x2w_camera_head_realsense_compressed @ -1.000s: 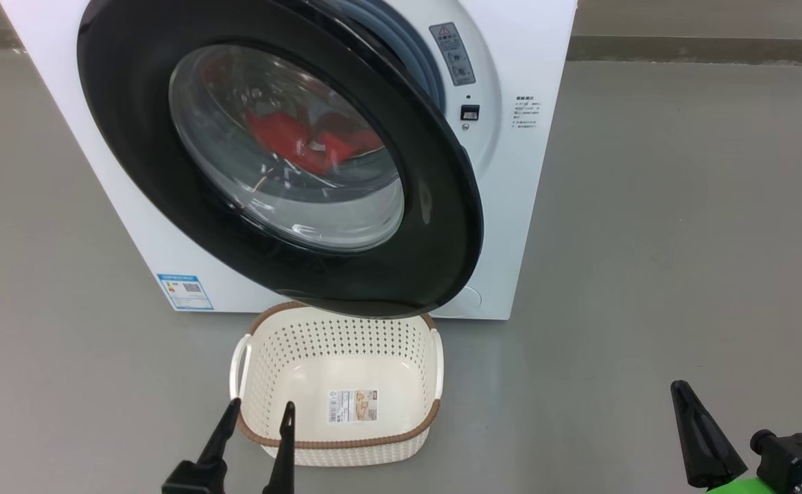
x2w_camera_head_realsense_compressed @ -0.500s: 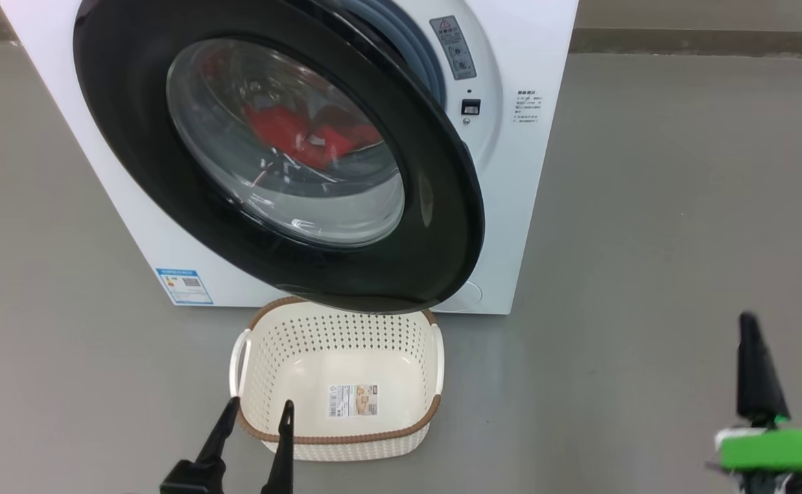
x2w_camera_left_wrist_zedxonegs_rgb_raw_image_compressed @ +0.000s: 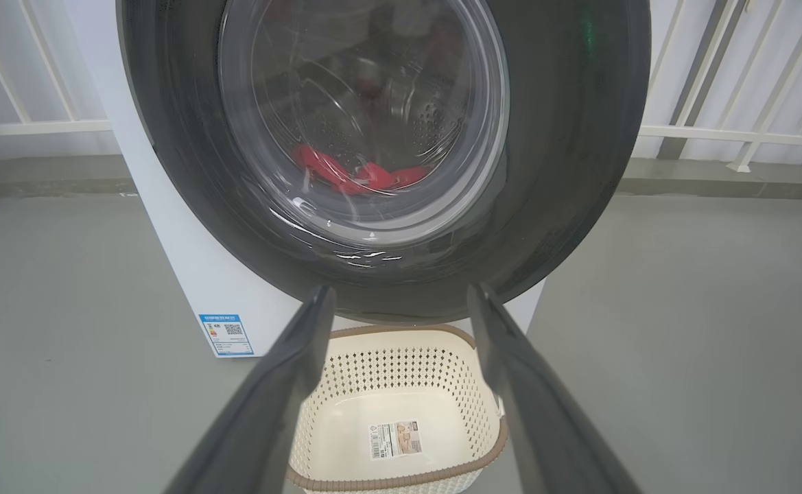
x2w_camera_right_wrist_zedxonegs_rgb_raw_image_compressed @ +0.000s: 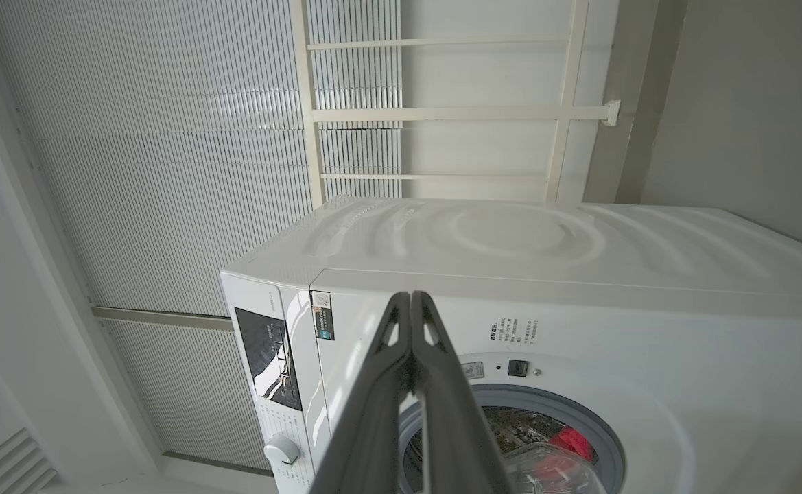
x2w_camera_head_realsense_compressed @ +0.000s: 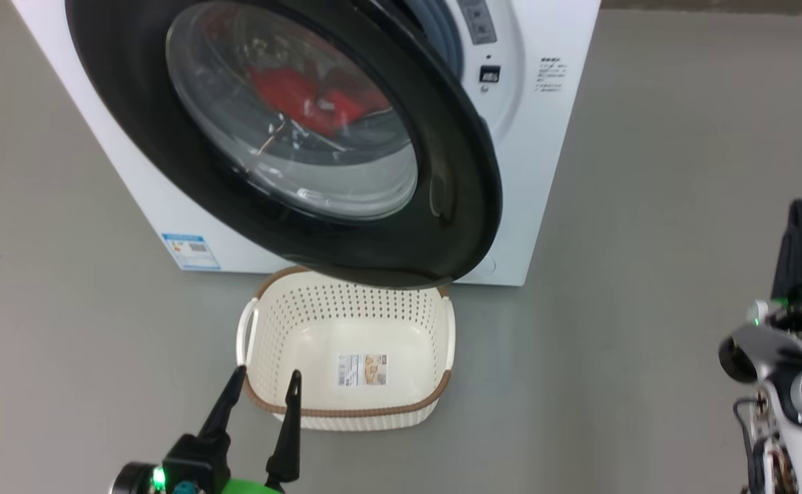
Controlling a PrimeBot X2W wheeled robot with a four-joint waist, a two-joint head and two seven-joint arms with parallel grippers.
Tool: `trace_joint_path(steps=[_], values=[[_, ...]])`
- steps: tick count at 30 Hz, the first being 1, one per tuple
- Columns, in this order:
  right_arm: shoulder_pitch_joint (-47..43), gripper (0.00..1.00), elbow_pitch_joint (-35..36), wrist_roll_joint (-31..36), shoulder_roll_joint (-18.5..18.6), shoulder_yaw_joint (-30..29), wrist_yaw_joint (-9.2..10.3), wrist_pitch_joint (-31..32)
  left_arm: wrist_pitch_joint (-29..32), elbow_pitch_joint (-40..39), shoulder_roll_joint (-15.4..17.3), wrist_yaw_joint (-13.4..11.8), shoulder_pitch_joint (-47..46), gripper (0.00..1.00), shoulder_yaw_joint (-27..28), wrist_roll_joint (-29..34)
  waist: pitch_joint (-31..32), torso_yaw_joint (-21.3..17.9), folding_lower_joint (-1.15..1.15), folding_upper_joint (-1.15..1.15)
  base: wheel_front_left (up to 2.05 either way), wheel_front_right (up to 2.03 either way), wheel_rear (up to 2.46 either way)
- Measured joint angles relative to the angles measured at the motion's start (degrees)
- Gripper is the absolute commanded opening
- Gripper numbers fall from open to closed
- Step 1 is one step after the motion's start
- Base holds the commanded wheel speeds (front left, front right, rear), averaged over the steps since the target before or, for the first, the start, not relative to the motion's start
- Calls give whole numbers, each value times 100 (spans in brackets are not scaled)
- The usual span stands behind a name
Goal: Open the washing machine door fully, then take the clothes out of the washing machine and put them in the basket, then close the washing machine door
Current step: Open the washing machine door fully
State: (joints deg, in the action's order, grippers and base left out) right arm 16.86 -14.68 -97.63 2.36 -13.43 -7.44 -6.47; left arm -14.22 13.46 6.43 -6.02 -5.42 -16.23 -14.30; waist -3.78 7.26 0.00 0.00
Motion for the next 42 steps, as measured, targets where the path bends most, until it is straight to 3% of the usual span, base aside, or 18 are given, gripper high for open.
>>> trace_joint_path(steps=[6, 13, 26, 42], values=[[913, 0, -946, -542, 147, 111, 0, 657, -7, 2, -18, 7, -257, 100, -51, 0, -252, 139, 0, 0, 0, 0, 0], [1794, 0, -1870, -495, 333, 676, 0, 1271, -8, 37, -99, 58, -514, 100, -109, 0, -505, 321, 0, 0, 0, 0, 0], [3022, 0, -3223, -187, 350, 1458, 0, 2052, -9, 103, -198, 111, -740, 100, -147, 2, -855, 672, 0, 0, 0, 0, 0], [3233, 0, -3606, -153, 232, 1761, 0, 2699, -9, 177, -310, 204, -792, 100, -125, 40, -880, 796, 0, 0, 0, 0, 0]])
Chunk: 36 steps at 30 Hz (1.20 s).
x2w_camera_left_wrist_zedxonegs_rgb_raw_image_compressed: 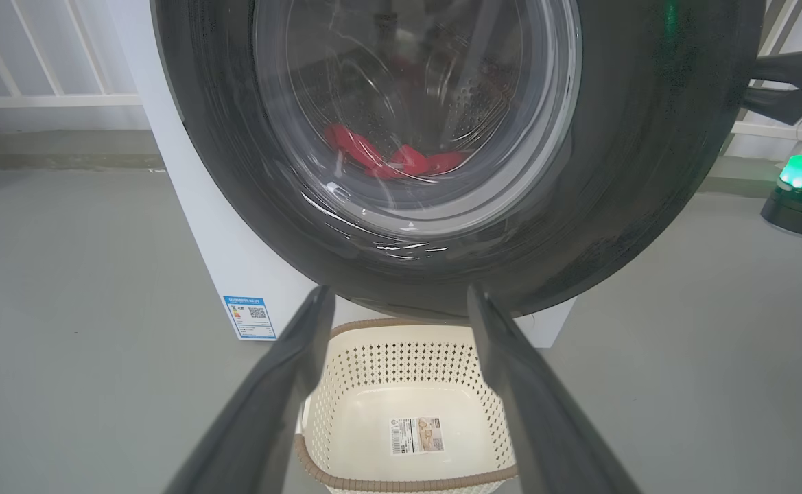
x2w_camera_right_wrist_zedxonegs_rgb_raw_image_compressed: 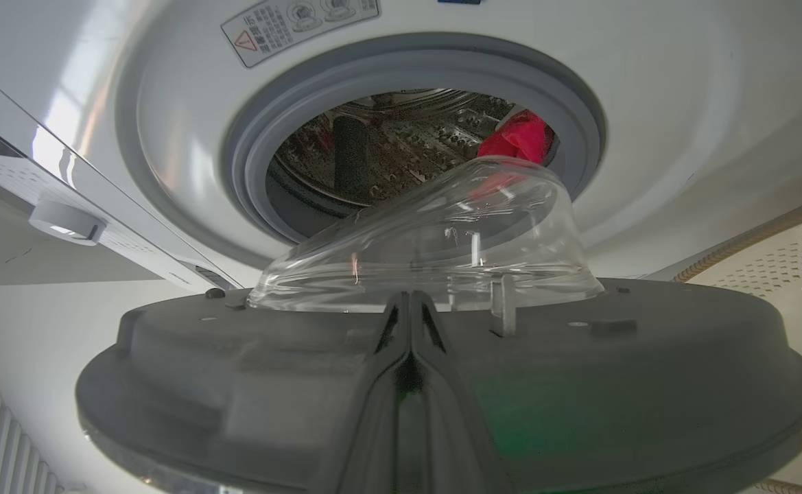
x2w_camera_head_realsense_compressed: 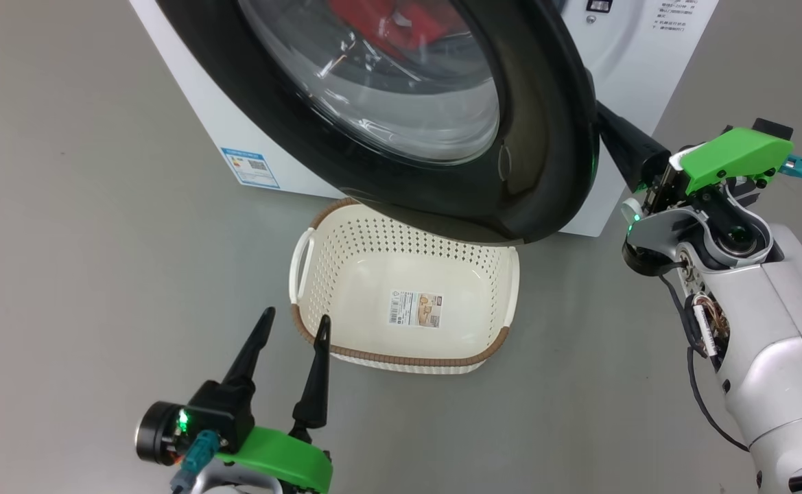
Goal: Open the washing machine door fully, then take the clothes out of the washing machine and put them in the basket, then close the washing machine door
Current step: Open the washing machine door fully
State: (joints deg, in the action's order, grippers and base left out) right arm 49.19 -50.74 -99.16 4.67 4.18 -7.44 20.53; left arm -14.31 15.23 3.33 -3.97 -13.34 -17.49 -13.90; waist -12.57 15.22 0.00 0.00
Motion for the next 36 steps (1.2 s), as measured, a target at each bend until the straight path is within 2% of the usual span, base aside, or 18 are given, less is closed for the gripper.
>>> trace_joint_path(steps=[20, 36], values=[[-512, 0, 325, -187, -21, 289, 0, 781, 0, 92, -32, 55, 3, 100, 111, 142, 200, -41, 0, 0, 0, 0, 0], [-1204, 0, 957, -975, -56, 1435, 0, 912, 0, 176, -38, 100, 71, 100, 146, 185, 474, 7, 0, 0, 0, 0, 0]])
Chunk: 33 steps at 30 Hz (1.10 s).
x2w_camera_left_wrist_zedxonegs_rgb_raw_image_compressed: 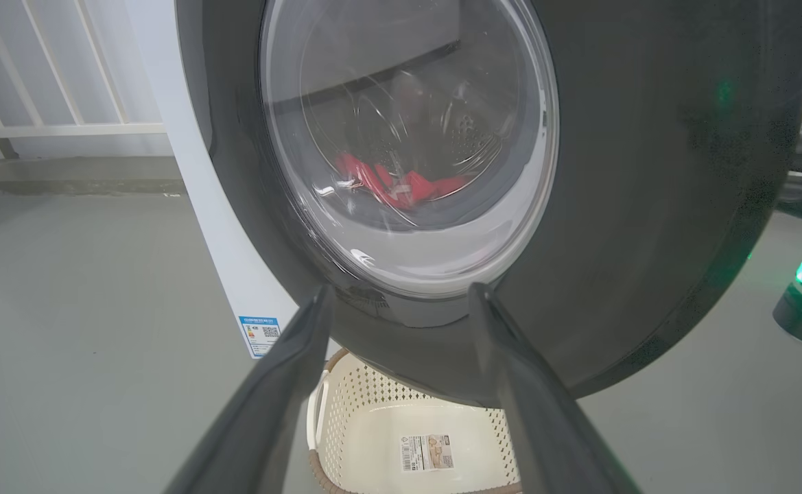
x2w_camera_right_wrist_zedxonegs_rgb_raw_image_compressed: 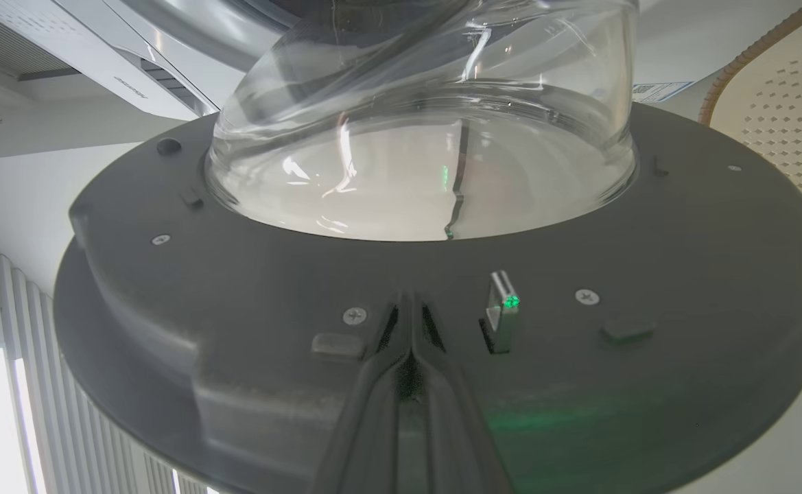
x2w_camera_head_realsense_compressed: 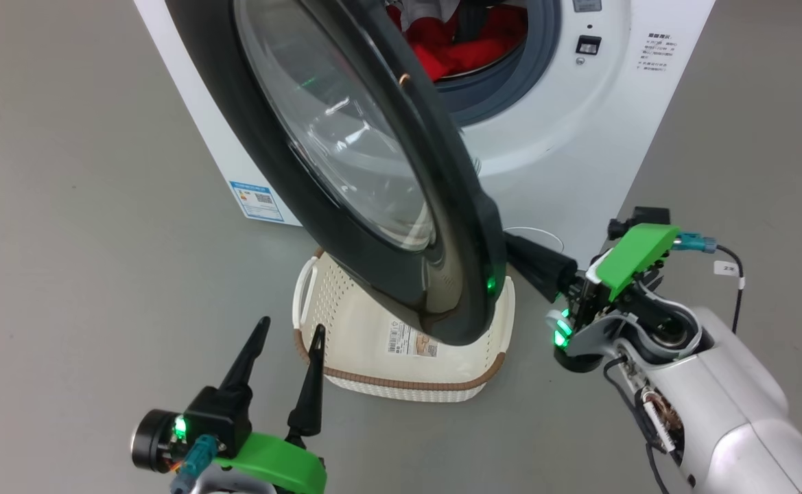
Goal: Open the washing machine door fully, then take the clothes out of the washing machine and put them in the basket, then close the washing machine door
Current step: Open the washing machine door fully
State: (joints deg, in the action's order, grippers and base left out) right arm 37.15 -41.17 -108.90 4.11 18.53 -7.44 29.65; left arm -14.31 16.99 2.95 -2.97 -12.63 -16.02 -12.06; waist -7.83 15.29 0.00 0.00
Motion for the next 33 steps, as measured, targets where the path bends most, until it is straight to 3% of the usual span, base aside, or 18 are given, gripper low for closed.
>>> trace_joint_path(steps=[8, 20, 33], values=[[-119, 0, 214, -261, -8, 453, 0, 10, 0, 7, -1, 5, 2, 100, 20, 12, 28, -31, 0, 0, 0, 0, 0], [-219, 0, 313, -427, -25, 556, 0, -198, 0, 22, -11, 5, 27, 100, 26, 41, 101, -80, 0, 0, 0, 0, 0], [-1457, 0, 1446, -485, -40, -1045, 0, -645, 0, 33, -8, 3, 129, 100, 120, 38, 203, -311, 0, 0, 0, 0, 0]])
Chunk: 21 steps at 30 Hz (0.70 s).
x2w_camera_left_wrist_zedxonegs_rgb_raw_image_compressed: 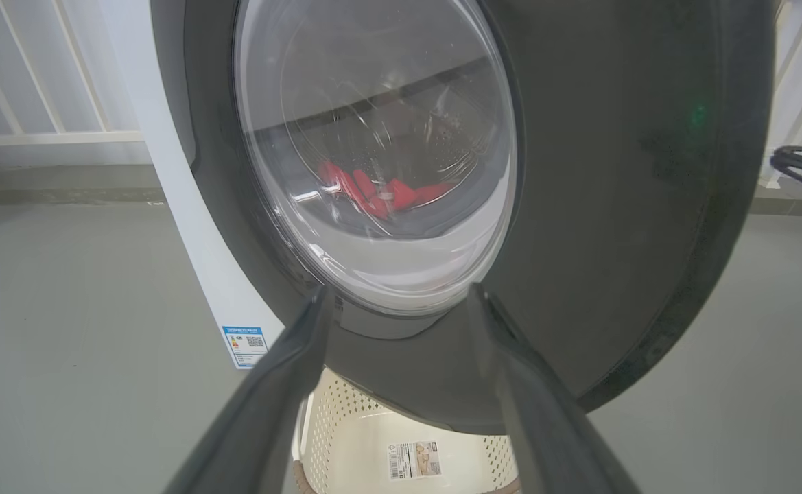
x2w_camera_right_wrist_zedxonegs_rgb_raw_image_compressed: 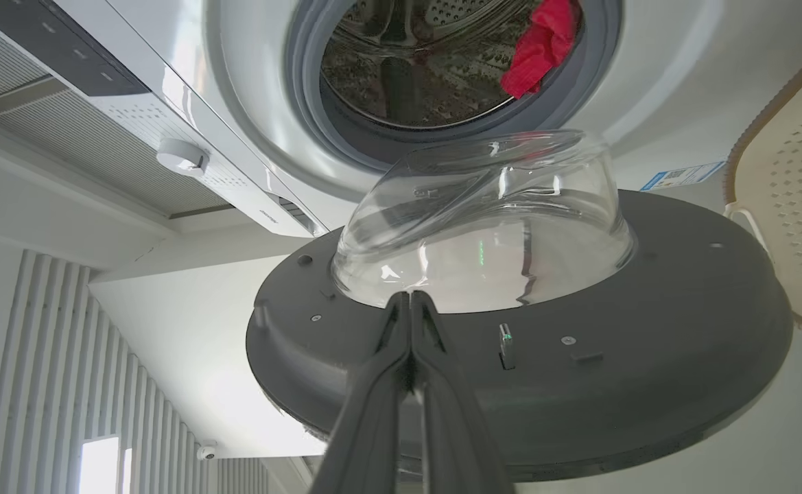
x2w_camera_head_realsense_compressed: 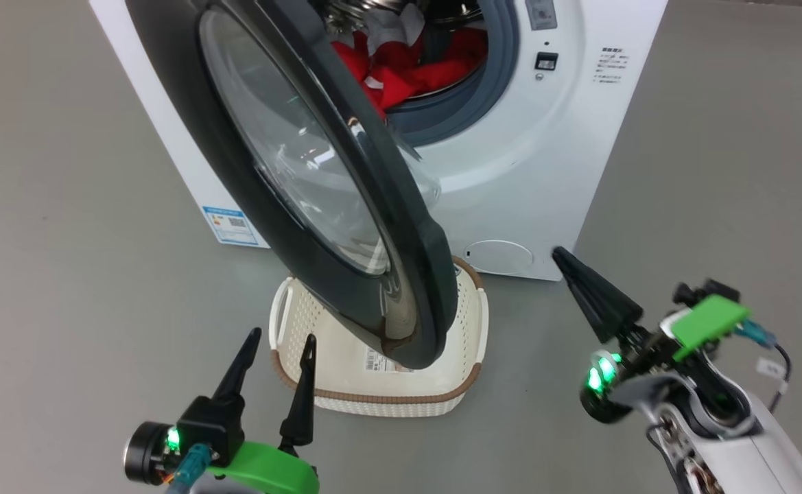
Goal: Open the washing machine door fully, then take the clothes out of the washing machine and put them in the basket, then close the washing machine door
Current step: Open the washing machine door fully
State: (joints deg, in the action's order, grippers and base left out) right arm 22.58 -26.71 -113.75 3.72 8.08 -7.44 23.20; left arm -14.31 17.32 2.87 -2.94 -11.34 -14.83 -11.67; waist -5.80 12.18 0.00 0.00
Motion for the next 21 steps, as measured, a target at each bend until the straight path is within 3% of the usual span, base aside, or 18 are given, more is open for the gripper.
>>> trace_joint_path(steps=[10, 11, 13, 14, 15, 16, 21], values=[[-1619, 0, 1418, 621, -33, -799, 0, -162, 0, 2, 24, -5, 117, 100, 27, -4, 114, -236, 0, 0, 0, 0, 0], [-1790, 4, 1556, 632, -46, -848, 0, -163, 0, 1, 27, -5, 127, 100, 31, -4, 124, -254, 0, 0, 0, 0, 0], [-2108, 30, 1826, 649, -59, -907, 0, -197, 0, -8, 37, -7, 171, 100, 42, -5, 133, -297, 0, 0, 0, 0, 0], [-2254, 49, 1973, 650, -64, -914, 0, -194, 0, -8, 41, -7, 190, 100, 45, -5, 139, -316, 0, 0, 0, 0, 0], [-2389, 79, 2112, 652, -76, -922, 0, -198, 0, -8, 42, -7, 204, 100, 49, -5, 145, -335, 0, 0, 0, 0, 0], [-2515, 99, 2234, 653, -86, -929, 0, -209, 0, -9, 44, -8, 211, 100, 56, -5, 153, -357, 0, 0, 0, 0, 0], [-3063, 100, 2662, 844, -114, -940, 0, -594, 0, -21, 96, -14, 254, 100, 109, -8, 204, -512, 0, 0, 0, 0, 0]])
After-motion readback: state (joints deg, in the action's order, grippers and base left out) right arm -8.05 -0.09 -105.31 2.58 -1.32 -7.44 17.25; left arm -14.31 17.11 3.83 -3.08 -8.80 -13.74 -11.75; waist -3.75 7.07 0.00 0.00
